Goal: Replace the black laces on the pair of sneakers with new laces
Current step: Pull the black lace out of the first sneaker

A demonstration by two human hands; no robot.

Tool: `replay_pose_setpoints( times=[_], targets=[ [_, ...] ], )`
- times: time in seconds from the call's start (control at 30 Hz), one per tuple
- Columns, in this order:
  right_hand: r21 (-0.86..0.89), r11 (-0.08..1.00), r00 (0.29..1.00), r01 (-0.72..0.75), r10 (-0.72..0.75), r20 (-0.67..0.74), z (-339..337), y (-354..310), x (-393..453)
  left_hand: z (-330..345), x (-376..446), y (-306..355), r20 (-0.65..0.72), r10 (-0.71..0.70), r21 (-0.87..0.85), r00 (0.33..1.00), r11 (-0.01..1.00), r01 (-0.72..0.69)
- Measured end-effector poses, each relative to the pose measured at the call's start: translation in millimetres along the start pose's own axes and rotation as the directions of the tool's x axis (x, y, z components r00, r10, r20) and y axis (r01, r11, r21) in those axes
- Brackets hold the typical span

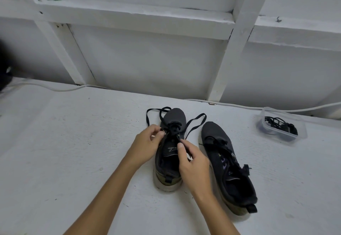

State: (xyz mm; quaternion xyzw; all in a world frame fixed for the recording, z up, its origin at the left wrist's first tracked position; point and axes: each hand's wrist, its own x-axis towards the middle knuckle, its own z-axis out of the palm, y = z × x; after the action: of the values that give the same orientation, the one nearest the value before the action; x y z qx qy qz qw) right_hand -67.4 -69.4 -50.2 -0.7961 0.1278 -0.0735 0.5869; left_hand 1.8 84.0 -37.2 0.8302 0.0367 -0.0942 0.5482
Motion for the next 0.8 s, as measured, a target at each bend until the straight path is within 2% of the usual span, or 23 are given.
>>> replay_pose_setpoints(
  times=[0.07,0.13,0.2,0.27,0.33,0.4,0.43,0.5,0.57,0.63,0.67,0.73,0.8],
  targets=[
    [0.0,1.0,1.0,-0.009,0.009,-0.002,0,0,0,1,3,1,-0.055,-0.096,-0.118,0.994,0.989,0.089],
    [-0.009,1.0,1.0,-0.013,0.013,-0.011,1,0,0,-1,4,-2,0.014,-0.122,-0.178,0.992,0.976,0.122],
    [-0.007,1.0,1.0,-0.015,0.015,-0.015,2,0,0,-3,1,-7,0.148,-0.077,-0.158,0.986,0.982,0.1],
    [0.004,1.0,1.0,-0.021,0.021,-0.019,2,0,0,-6,0,-10,0.182,-0.006,-0.06,0.983,0.998,0.017],
    [0.019,1.0,0.999,-0.022,0.023,-0.032,3,-1,-1,-7,4,-10,0.074,0.026,-0.028,0.997,0.999,-0.024],
    [0.013,1.0,0.999,-0.008,0.008,-0.034,3,-3,-2,-7,9,-4,-0.064,-0.056,-0.18,0.996,0.983,0.044],
    [0.005,1.0,0.999,0.003,-0.003,-0.034,2,-4,-2,-6,10,-3,-0.084,-0.102,-0.263,0.991,0.962,0.077],
    [-0.002,1.0,0.999,0.011,-0.011,-0.033,2,-6,-2,-5,10,-7,0.007,-0.112,-0.3,0.994,0.948,0.109],
    [-0.001,1.0,0.999,0.007,-0.007,-0.032,2,-7,-2,-6,6,-13,0.169,-0.075,-0.228,0.983,0.967,0.113],
    [-0.005,1.0,0.999,0.008,-0.008,-0.033,3,-6,-2,-7,4,-16,0.205,-0.027,-0.173,0.978,0.983,0.064],
    [-0.011,1.0,0.999,0.012,-0.013,-0.032,3,-6,-3,-7,4,-16,0.149,-0.012,-0.155,0.989,0.987,0.035],
    [-0.033,0.999,1.0,0.018,-0.018,-0.023,3,-7,-3,-7,8,-12,-0.059,-0.045,-0.198,0.997,0.98,0.032],
    [-0.048,0.999,1.0,0.022,-0.023,-0.019,3,-7,-3,-9,12,-9,-0.241,-0.173,-0.405,0.955,0.912,0.063]
  ],
)
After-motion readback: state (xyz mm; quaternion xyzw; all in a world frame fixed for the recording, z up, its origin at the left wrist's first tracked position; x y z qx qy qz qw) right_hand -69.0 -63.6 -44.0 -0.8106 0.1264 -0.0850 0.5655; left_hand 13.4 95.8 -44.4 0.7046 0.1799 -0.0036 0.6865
